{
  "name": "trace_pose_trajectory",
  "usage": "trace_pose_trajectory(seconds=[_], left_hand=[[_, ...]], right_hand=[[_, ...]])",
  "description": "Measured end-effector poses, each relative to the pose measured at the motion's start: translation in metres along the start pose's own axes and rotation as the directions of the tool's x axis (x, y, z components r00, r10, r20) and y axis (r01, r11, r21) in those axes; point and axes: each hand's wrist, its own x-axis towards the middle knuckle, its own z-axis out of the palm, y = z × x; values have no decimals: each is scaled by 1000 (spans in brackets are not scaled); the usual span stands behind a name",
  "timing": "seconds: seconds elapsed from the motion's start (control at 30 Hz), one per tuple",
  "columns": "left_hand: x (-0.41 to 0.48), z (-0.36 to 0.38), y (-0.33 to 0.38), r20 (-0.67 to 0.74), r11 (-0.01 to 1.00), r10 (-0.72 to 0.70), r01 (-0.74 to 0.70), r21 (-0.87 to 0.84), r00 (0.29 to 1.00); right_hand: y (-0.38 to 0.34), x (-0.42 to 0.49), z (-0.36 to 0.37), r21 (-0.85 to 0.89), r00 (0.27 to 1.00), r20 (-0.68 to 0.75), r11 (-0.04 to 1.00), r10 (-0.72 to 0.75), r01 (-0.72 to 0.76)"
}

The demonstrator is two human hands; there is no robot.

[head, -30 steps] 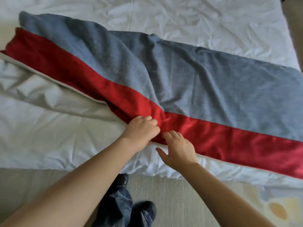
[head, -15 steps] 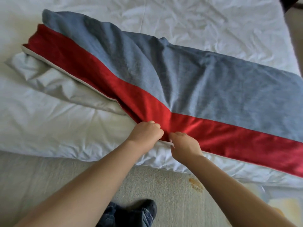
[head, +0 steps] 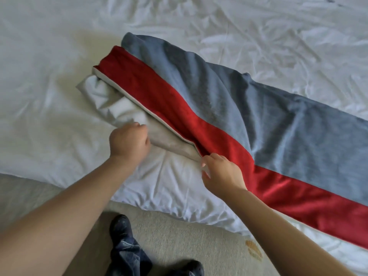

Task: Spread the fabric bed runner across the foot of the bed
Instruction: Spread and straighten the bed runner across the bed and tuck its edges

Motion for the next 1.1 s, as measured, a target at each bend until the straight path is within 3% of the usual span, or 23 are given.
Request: trace_pose_trajectory(seconds=[0.13,0.27,0.5,0.67,0.83,1.1], left_hand=[[20,3,-47,-48,969,-242,239,-62,969],[39,10,-89,-19,941,-314,309,-137,949],[84,24,-143,39,937,-241,243,-251,970],[108,39,-168,32,927,-143,146,-345,989],[132,30,-204,-3,941,-58,53,-335,998],[185,-1,-278,-111,975,-115,91,-201,987]], right_hand=[[-56,50,-2,14,999,-23,999,-37,37],[-111,103,3,16,997,11,997,-73,72],[-186,174,24,-136,999,29,991,14,-10],[-216,209,26,-45,995,10,994,103,-102],[-248,238,20,39,986,-19,986,163,-162],[-324,289,8,190,996,-90,982,19,-1]])
